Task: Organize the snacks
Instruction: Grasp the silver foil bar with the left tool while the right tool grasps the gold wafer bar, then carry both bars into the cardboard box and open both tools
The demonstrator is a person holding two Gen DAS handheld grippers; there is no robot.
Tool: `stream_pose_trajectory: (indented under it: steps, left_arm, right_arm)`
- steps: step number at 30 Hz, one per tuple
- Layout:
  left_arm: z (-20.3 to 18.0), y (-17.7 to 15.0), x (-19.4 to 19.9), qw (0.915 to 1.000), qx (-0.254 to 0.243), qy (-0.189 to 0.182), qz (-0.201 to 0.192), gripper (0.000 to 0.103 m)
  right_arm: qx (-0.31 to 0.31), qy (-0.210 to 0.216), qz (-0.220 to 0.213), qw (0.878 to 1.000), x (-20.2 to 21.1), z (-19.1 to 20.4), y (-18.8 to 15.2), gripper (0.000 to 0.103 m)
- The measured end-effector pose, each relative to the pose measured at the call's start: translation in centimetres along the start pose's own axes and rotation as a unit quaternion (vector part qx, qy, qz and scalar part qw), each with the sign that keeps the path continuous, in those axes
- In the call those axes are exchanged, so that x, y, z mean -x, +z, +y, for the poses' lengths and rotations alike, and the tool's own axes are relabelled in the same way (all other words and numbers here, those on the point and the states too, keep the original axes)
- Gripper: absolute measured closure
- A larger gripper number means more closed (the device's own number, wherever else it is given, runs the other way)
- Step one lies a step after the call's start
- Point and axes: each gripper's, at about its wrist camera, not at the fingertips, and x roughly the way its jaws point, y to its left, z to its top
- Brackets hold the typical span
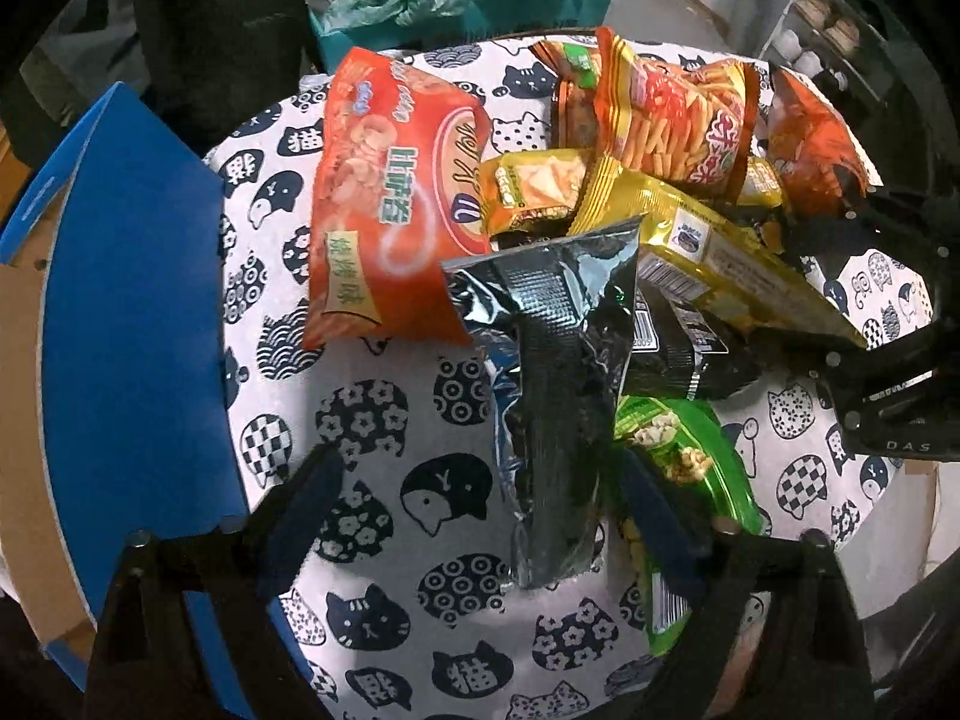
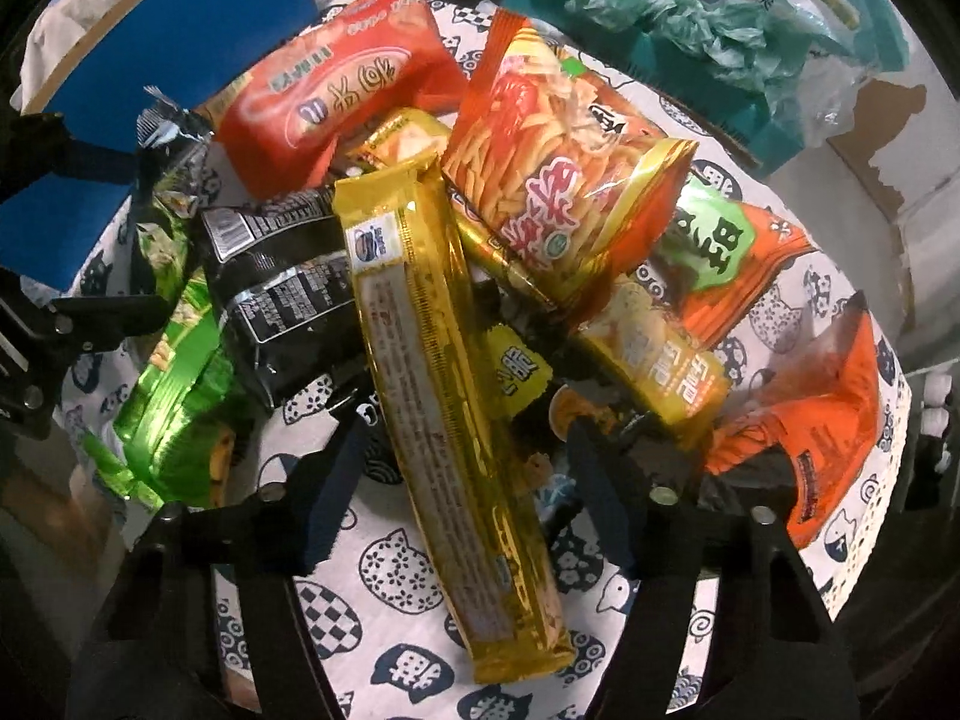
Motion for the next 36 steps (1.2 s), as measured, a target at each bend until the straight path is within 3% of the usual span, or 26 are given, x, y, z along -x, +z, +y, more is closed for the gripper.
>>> stream_pose_trajectory:
  steps: [3, 8, 10, 16, 28, 36]
  left_arm:
    - [0.1, 0.2, -1.0, 0.9999, 0.004, -0.011, 0.011, 0.028]
    - [0.6, 0.3, -1.1, 0.999, 0.018, -0.038, 0.01, 0.069]
    - [0.9, 0.3, -0.9, 0.999, 0.017, -0.042, 0.003, 0.073]
    - [0.9, -0.2, -0.2, 0.9993, -0.002, -0.034, -0.015, 0.074]
    - [1.1, -1.9, 3.8, 0.9987, -0.012, -0.012, -0.049, 0.074]
    - [2.1, -2.5, 8.4, 0.9946, -0.022, 0.009, -0.101, 0.074]
  right_arm:
    - [-0.001, 0.0, 0.007, 1.0, -0.7, 0.1, 0.0, 0.038]
    - [-0.002, 0.001, 0.006, 1.0, -1.1, -0.3, 0.0, 0.061]
    - [-0.008, 0.005, 0.003, 1.0, -0.6, -0.4, 0.1, 0.069]
    - [-0.01, 0.019, 0.0, 1.0, 0.4, 0.3, -0.2, 0.075]
    - [-0.037, 0.01, -0.024, 0.999, 4.0, 1.3, -1.2, 0.076]
    - [-0.065, 0.006, -0.054, 0.996, 7.9, 1.4, -0.4, 0.076]
